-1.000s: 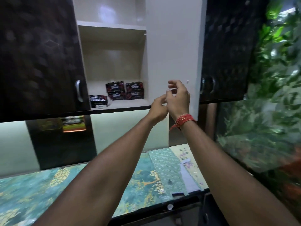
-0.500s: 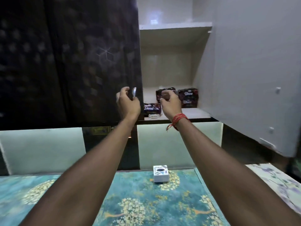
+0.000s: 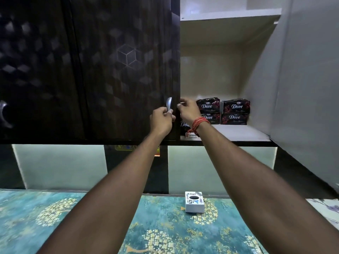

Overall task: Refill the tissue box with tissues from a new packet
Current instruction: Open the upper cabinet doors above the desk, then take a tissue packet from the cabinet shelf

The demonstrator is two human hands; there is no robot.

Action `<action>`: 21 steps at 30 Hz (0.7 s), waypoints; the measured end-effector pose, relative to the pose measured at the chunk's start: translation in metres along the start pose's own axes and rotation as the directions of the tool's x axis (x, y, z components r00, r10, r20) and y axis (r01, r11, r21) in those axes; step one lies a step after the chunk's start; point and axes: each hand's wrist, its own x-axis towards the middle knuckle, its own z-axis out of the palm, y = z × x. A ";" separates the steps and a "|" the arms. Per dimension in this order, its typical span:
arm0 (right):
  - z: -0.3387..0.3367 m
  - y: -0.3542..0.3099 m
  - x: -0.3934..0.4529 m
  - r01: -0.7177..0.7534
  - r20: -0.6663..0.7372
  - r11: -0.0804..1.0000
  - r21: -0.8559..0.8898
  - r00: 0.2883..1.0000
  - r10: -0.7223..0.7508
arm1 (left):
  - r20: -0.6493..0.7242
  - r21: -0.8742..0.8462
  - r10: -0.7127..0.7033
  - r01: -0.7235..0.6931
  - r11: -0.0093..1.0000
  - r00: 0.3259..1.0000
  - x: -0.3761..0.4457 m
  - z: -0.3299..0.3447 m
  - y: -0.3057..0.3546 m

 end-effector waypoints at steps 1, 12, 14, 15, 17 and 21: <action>0.001 0.000 -0.001 0.004 -0.006 1.000 -0.007 1.000 -0.004 | 0.003 0.006 -0.011 0.011 1.000 1.000 -0.002 0.000 0.001; -0.014 -0.032 -0.081 0.247 -0.083 0.967 0.059 0.967 -0.241 | -0.141 -0.022 -0.012 0.009 1.000 0.990 -0.079 -0.044 0.026; -0.009 -0.046 -0.104 0.308 -0.083 0.947 0.092 0.950 -0.301 | -0.187 -0.027 -0.029 0.024 0.999 0.982 -0.097 -0.062 0.029; -0.005 -0.053 -0.116 0.337 -0.084 0.936 0.105 0.941 -0.329 | -0.214 -0.035 -0.035 0.028 0.999 0.976 -0.106 -0.073 0.030; 0.006 -0.068 -0.138 0.389 -0.099 0.911 0.141 0.921 -0.378 | -0.262 -0.046 -0.044 0.033 0.998 0.964 -0.124 -0.096 0.034; 0.041 -0.105 -0.183 0.446 -0.114 0.874 0.194 0.895 -0.432 | -0.341 -0.073 -0.074 0.052 0.996 0.937 -0.154 -0.150 0.038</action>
